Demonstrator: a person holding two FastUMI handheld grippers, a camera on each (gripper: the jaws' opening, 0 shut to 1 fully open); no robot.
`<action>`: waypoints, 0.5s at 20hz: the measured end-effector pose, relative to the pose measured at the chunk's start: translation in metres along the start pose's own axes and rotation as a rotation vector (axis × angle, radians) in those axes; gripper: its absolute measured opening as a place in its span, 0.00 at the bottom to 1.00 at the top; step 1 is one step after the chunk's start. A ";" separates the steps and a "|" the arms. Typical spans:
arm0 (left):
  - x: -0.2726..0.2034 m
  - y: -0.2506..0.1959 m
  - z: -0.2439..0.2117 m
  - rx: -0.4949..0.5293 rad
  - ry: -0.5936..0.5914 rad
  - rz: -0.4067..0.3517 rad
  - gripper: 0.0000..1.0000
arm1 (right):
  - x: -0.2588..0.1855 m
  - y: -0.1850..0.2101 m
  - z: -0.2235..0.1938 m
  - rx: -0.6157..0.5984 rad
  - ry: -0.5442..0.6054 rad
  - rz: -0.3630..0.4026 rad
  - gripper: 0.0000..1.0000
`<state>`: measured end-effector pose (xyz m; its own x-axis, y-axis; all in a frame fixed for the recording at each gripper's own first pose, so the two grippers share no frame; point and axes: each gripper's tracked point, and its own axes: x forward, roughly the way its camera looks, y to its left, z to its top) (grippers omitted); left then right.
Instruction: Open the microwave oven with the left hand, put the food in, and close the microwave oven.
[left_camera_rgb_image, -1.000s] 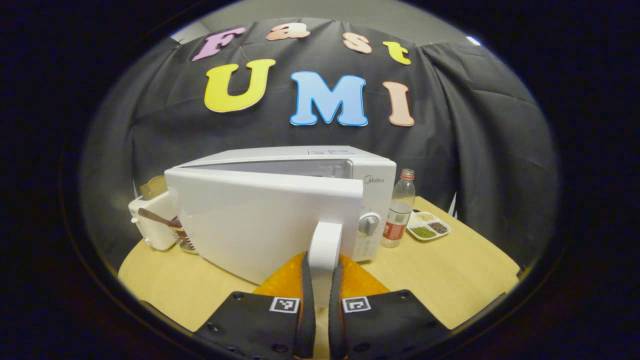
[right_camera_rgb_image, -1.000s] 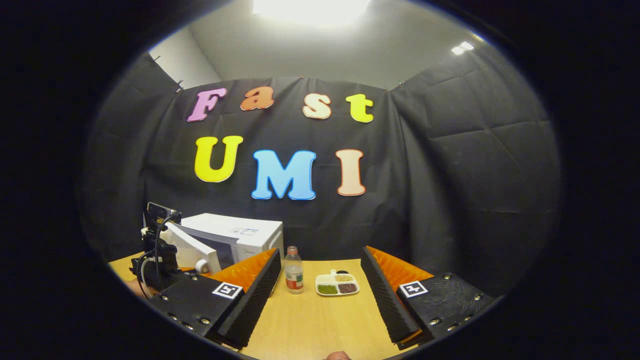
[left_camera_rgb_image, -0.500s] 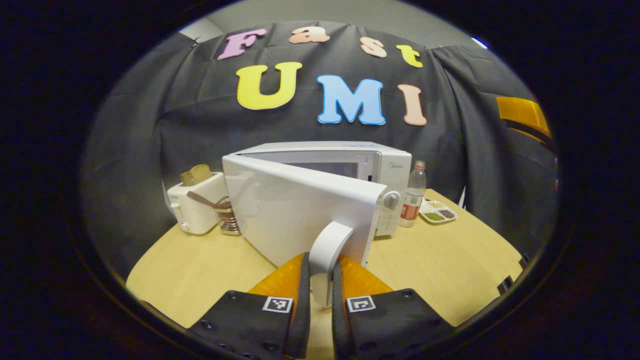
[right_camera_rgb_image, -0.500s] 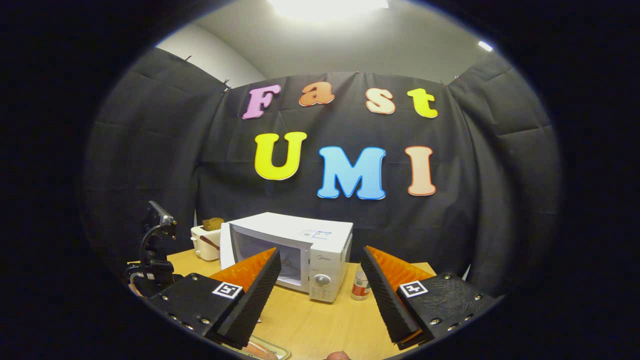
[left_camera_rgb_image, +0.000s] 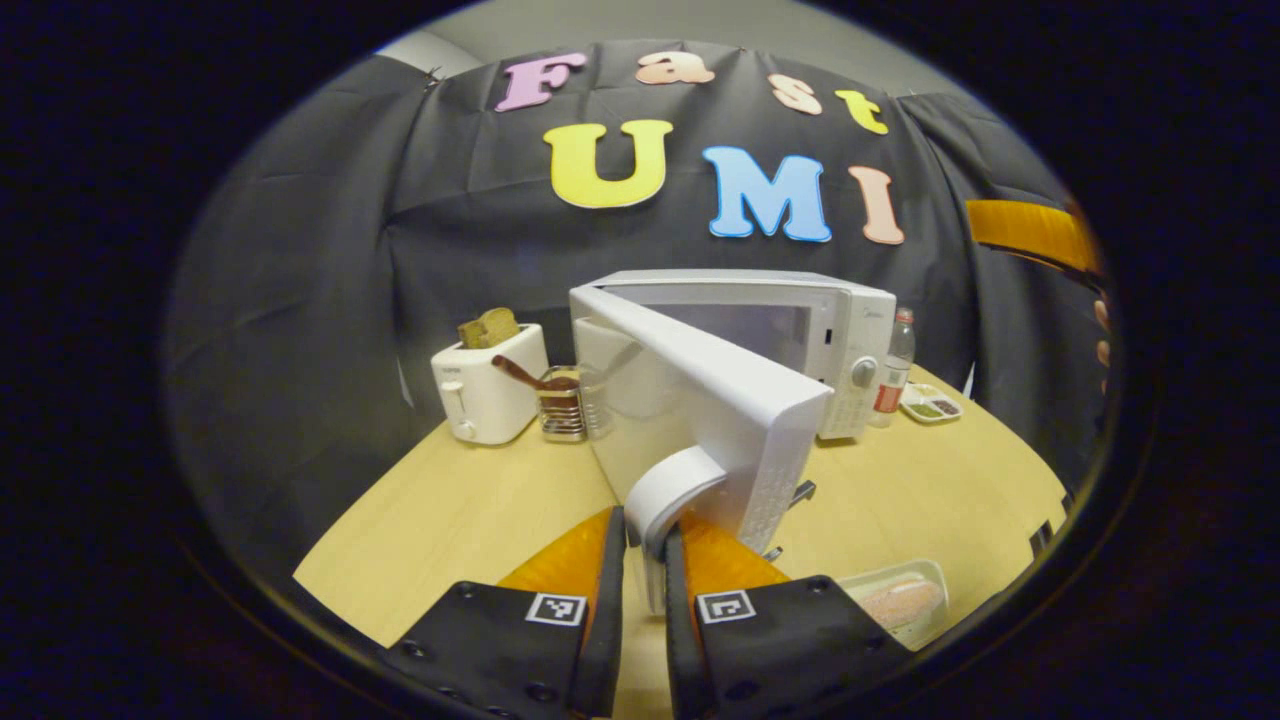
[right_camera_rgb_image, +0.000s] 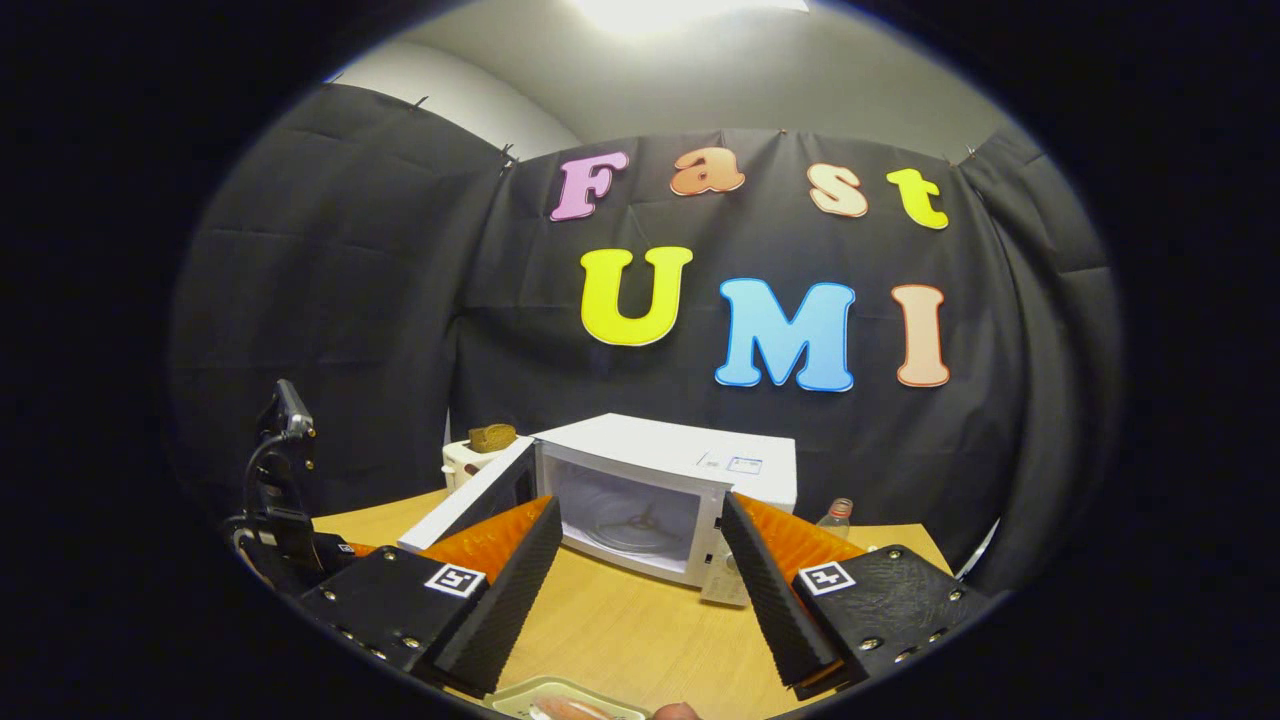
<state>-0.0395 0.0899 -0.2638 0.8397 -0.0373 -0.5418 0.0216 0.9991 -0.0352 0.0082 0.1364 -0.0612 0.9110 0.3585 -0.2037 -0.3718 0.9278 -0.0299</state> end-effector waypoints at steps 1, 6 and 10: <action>-0.002 0.013 -0.001 -0.020 -0.002 0.001 0.28 | 0.001 0.006 -0.002 -0.006 0.006 0.006 0.98; -0.007 0.047 -0.009 -0.068 -0.011 -0.050 0.29 | 0.008 0.027 -0.008 -0.032 0.042 0.043 0.98; -0.012 0.069 -0.008 -0.051 -0.023 -0.081 0.28 | 0.012 0.047 -0.024 -0.044 0.120 0.097 0.98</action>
<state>-0.0528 0.1589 -0.2663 0.8483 -0.1171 -0.5165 0.0629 0.9906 -0.1212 -0.0030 0.1816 -0.0889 0.8435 0.4290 -0.3232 -0.4670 0.8830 -0.0468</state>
